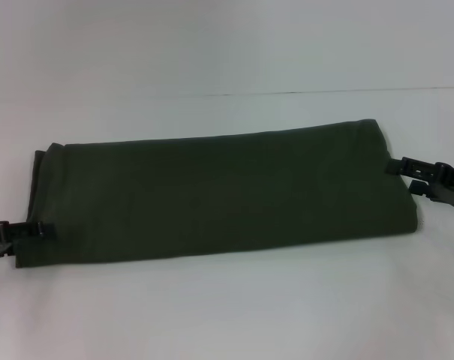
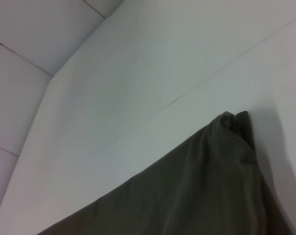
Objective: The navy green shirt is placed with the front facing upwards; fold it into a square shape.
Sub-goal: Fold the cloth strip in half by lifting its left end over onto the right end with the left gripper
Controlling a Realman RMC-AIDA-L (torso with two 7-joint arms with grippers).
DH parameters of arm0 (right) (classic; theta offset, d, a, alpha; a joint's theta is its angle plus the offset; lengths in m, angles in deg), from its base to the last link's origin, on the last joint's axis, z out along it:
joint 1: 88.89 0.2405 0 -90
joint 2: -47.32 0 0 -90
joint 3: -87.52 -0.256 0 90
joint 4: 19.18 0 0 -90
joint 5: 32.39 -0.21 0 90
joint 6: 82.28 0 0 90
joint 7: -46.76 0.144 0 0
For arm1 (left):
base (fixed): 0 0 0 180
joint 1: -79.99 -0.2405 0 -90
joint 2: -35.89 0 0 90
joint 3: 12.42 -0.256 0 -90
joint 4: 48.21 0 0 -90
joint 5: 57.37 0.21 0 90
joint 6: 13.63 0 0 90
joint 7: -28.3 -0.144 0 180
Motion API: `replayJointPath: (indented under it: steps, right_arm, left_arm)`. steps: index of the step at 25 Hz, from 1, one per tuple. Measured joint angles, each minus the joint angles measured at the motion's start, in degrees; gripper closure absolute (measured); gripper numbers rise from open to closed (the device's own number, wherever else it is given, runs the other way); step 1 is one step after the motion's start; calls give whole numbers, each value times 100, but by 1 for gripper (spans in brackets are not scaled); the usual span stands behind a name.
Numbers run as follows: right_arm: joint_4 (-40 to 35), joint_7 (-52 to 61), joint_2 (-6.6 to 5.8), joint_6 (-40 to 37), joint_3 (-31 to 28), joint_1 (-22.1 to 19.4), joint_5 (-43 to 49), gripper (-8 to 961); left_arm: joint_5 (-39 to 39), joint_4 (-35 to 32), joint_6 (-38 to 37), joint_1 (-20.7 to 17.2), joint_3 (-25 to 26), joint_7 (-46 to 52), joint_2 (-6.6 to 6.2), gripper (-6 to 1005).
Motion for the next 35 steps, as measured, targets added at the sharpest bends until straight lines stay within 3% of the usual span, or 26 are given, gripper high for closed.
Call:
replayJointPath:
  steps: [9, 12, 18, 23, 29, 35]
  right_arm:
    - [0, 23, 7, 66, 46, 15, 0, 40]
    - [0, 26, 7, 66, 49, 16, 0, 43]
    - [-2, 24, 0, 55, 78, 15, -1, 49]
    - [-289, 661, -198, -140, 322, 15, 202, 54]
    - [-767, 2415, -528, -161, 635, 417, 1668, 61]
    - [-708, 2613, -502, -280, 719, 855, 2215, 67]
  left_arm:
    - [153, -50, 51, 2, -149, 8, 26, 163]
    - [154, -53, 63, 5, -191, 8, 31, 352]
    - [154, -57, 65, 19, -198, -21, 25, 623]
    - [154, -61, 64, 34, -199, -10, 15, 823]
    - [153, -64, 53, 71, -199, -9, -1, 982]
    - [158, -59, 25, 100, -206, 14, -10, 983]
